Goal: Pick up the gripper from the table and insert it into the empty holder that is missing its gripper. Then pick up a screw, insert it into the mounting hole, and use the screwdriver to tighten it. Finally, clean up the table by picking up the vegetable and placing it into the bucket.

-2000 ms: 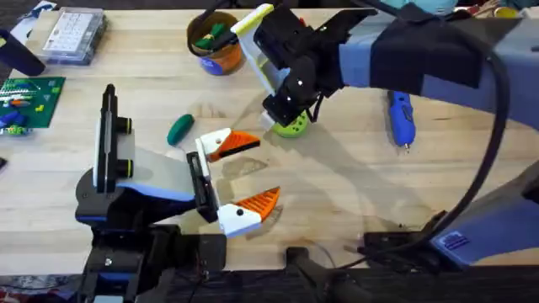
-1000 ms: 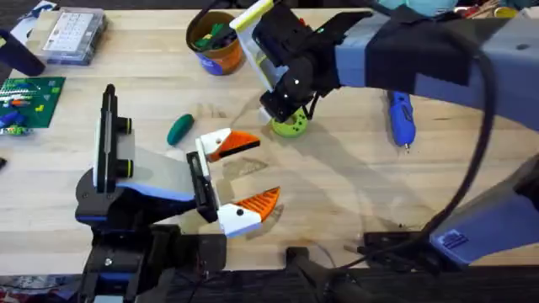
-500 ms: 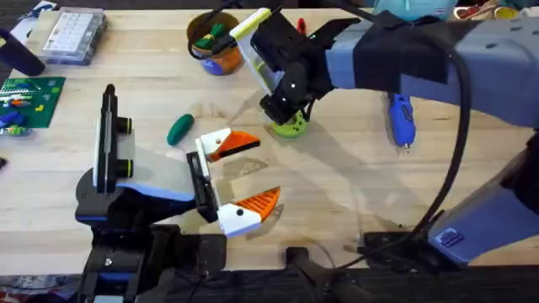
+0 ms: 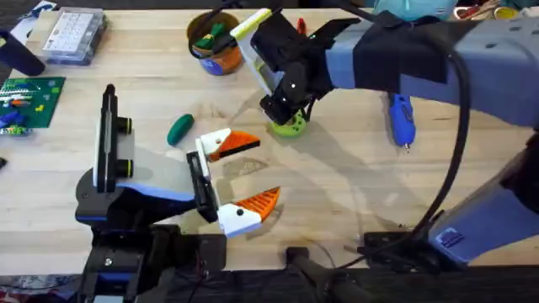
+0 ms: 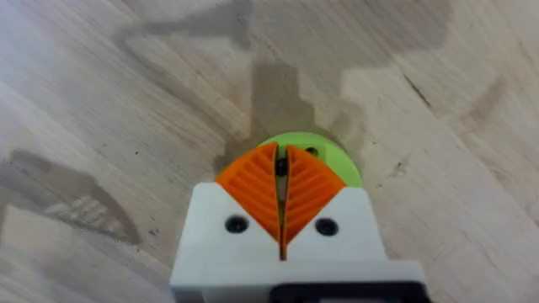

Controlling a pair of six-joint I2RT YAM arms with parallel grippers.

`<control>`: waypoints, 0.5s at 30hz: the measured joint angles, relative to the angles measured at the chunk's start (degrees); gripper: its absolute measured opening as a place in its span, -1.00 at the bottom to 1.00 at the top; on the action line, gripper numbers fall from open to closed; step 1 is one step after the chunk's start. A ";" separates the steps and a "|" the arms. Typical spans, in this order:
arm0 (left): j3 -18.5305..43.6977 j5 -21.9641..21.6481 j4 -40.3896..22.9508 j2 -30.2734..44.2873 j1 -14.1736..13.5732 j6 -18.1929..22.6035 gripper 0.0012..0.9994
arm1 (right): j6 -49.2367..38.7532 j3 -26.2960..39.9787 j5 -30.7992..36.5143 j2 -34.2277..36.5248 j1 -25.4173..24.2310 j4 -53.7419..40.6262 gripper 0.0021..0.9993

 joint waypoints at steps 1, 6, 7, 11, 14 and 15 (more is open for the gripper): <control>0.00 -0.01 0.00 0.00 0.00 0.00 0.98 | 0.00 0.00 0.00 0.00 0.00 0.00 -0.99; 0.00 0.00 0.00 0.00 0.00 0.00 0.98 | 0.00 0.00 -0.01 -0.22 0.00 -0.17 -0.99; 0.00 0.00 0.00 0.00 0.00 0.00 0.98 | 0.00 0.00 -0.01 -0.52 0.00 -0.27 -0.99; 0.00 0.00 0.00 0.00 0.00 0.00 0.98 | 0.14 0.24 -0.01 -3.04 0.00 -2.14 -0.99; 0.00 -0.01 0.00 0.00 0.00 0.00 0.98 | 0.22 2.19 -0.01 -4.74 0.00 -4.78 -0.99; 0.00 -0.02 0.00 0.00 0.00 0.00 0.98 | 0.22 3.38 0.00 -5.06 0.00 -6.06 -0.99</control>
